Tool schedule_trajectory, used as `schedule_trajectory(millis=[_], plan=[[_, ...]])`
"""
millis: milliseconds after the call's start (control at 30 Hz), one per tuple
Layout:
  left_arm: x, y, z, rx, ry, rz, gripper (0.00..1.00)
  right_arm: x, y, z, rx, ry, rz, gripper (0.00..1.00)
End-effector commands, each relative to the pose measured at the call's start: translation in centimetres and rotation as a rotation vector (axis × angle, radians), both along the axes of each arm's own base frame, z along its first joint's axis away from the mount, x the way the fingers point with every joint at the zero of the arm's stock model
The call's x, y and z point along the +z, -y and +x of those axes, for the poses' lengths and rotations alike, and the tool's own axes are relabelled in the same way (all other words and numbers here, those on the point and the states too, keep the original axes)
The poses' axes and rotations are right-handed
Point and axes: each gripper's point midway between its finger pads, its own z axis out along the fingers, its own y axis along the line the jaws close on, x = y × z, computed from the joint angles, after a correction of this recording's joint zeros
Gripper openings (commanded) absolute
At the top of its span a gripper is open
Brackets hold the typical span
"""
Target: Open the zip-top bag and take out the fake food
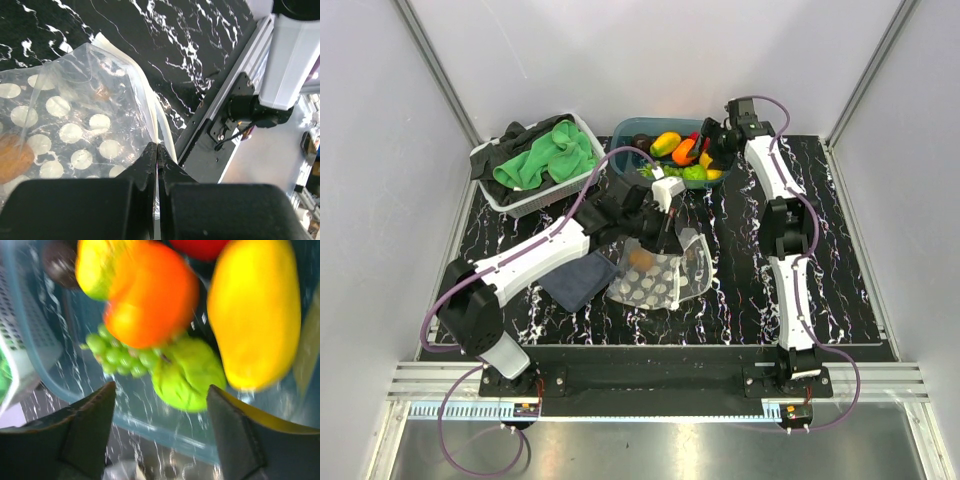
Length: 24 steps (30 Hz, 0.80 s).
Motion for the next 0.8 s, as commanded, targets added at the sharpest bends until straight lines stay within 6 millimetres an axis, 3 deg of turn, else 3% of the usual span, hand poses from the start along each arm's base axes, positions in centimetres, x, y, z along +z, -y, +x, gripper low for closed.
schedule_trajectory(millis=[0,33,67,100,133,167,233,267,300,333,367,400,433,467,667,767], plan=[[1.3,-0.2,0.8,0.025,-0.041,-0.083,0.00,7.0,0.4,-4.6,0.024,-0.014,0.009,0.87],[1.3,-0.2,0.8,0.028,-0.062,-0.095,0.00,7.5,0.5,-5.5,0.027,-0.025,0.002,0.88],[1.6,-0.5,1.3,0.043,-0.068,-0.104,0.00,6.3,0.8,-7.1,0.034,-0.082,-0.004,0.89],[2.0,-0.5,1.5,0.056,-0.082,-0.114,0.00,8.8,0.7,-8.4,0.043,-0.051,0.008,0.89],[2.2,-0.5,1.6,0.063,-0.086,-0.118,0.00,9.3,0.6,-9.6,0.057,-0.057,0.021,0.89],[2.5,-0.6,1.8,0.077,-0.091,-0.124,0.00,9.9,0.8,-12.2,0.060,-0.075,0.028,0.89],[3.2,-0.5,1.7,0.094,-0.122,-0.144,0.00,10.9,0.9,-14.2,0.071,-0.042,0.055,0.89],[3.6,-0.4,1.7,0.096,-0.117,-0.155,0.00,10.9,1.1,-17.3,0.075,-0.057,0.067,0.89],[3.5,-0.3,1.7,0.104,-0.130,-0.155,0.00,11.4,0.9,-18.0,0.086,-0.013,0.088,0.88],[3.3,-0.4,1.7,0.114,-0.131,-0.155,0.00,11.5,0.6,-19.6,0.107,-0.013,0.111,0.86],[3.3,-0.4,1.8,0.121,-0.134,-0.156,0.00,10.9,1.0,-22.5,0.113,-0.025,0.113,0.85],[3.4,-0.4,1.8,0.128,-0.135,-0.163,0.00,10.9,0.9,-23.3,0.121,0.002,0.124,0.84],[3.3,-0.4,1.8,0.134,-0.131,-0.167,0.00,8.7,0.5,-25.6,0.145,-0.050,0.148,0.78],[3.4,-0.4,1.9,0.139,-0.131,-0.172,0.00,10.2,0.3,-26.6,0.161,0.015,0.174,0.75],[4.7,0.6,1.2,0.149,-0.191,-0.220,0.00,9.4,-2.5,-32.9,0.233,0.010,0.245,0.56],[5.3,1.5,0.9,0.153,-0.191,-0.238,0.00,8.2,-3.7,-34.1,0.248,0.002,0.255,0.49]])
